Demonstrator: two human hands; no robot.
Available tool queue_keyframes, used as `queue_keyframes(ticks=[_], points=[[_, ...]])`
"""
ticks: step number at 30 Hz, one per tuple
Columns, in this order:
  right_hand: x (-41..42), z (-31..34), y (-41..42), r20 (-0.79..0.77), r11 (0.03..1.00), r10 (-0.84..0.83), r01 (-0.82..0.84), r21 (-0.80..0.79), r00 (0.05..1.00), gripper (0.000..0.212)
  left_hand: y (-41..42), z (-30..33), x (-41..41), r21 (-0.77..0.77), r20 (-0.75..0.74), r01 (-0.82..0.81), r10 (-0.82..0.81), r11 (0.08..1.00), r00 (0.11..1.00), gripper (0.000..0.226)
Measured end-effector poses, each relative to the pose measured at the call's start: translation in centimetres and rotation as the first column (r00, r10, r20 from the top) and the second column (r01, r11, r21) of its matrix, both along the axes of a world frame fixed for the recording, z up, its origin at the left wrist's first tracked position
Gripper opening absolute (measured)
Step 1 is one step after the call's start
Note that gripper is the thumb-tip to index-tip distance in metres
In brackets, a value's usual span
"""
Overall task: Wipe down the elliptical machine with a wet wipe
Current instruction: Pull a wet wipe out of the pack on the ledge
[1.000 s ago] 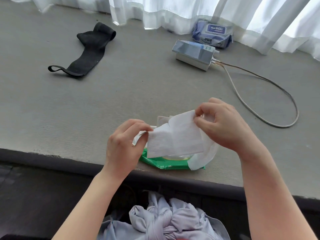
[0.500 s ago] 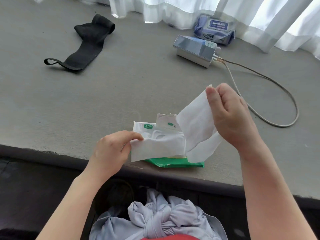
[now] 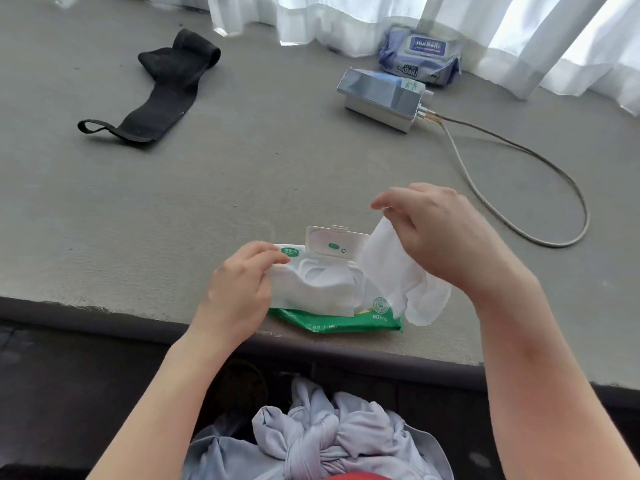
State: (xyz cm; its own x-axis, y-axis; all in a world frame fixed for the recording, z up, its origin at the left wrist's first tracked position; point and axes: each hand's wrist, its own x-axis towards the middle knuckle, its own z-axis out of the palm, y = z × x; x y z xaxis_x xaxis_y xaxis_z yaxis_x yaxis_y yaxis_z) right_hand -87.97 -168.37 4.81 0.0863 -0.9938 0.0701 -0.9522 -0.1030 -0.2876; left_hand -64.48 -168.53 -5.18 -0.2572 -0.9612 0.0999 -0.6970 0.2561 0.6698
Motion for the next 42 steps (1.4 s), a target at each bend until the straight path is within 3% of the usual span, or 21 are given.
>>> queue_keyframes(ticks=[3,7,11,13,15,20,26,33,39,42], points=[[0.6,-1.1,-1.8,-0.228,0.996,0.032,-0.011,0.092,0.973,0.040,1.2,-0.6,0.2,-0.008,0.079,0.021,-0.020,1.000,0.997,0.051],[2.0,-1.8,-3.1,-0.298,0.979,0.115,-0.056,0.197,0.948,0.034,1.3,-2.2,-0.1,-0.260,0.325,0.117,-0.027,0.959,0.945,0.034],[2.3,-2.8,-4.2,-0.400,0.927,0.160,0.001,0.375,0.903,0.027,0.4,-2.7,-1.2,-0.496,0.268,0.136,0.002,0.857,0.963,0.008],[2.1,-3.2,-4.6,-0.410,0.920,0.160,0.015,0.391,0.898,0.014,0.3,-2.8,-1.8,-0.531,0.259,0.187,-0.051,0.827,0.965,0.018],[1.7,-3.2,-5.0,-0.379,0.916,0.159,0.006,0.400,0.912,0.016,0.5,-2.8,-2.8,-0.543,0.230,0.189,-0.072,0.818,0.970,0.021],[1.0,-1.8,-5.2,-0.200,0.892,0.141,-0.037,0.451,0.970,0.010,1.4,-2.5,-6.1,-0.542,-0.013,-0.009,0.003,0.840,1.000,0.015],[0.1,-1.5,-4.9,-0.128,0.910,0.041,0.016,0.413,0.991,0.019,2.2,-3.2,-6.1,-0.560,0.201,0.250,-0.164,0.789,0.966,0.012],[0.6,-2.0,-4.5,-0.010,0.906,-0.084,0.080,0.415,0.996,0.021,2.1,-4.0,-6.0,-0.535,0.288,0.267,-0.124,0.802,0.950,0.009],[-0.7,-2.8,-4.5,0.149,0.873,-0.224,0.131,0.470,0.963,0.010,2.8,-4.3,-5.7,-0.410,0.354,0.347,-0.203,0.843,0.913,0.030],[-1.0,-2.9,-4.4,0.262,0.867,-0.284,0.130,0.481,0.923,0.018,2.6,-4.2,-6.0,-0.377,0.422,0.371,-0.199,0.849,0.884,0.038]])
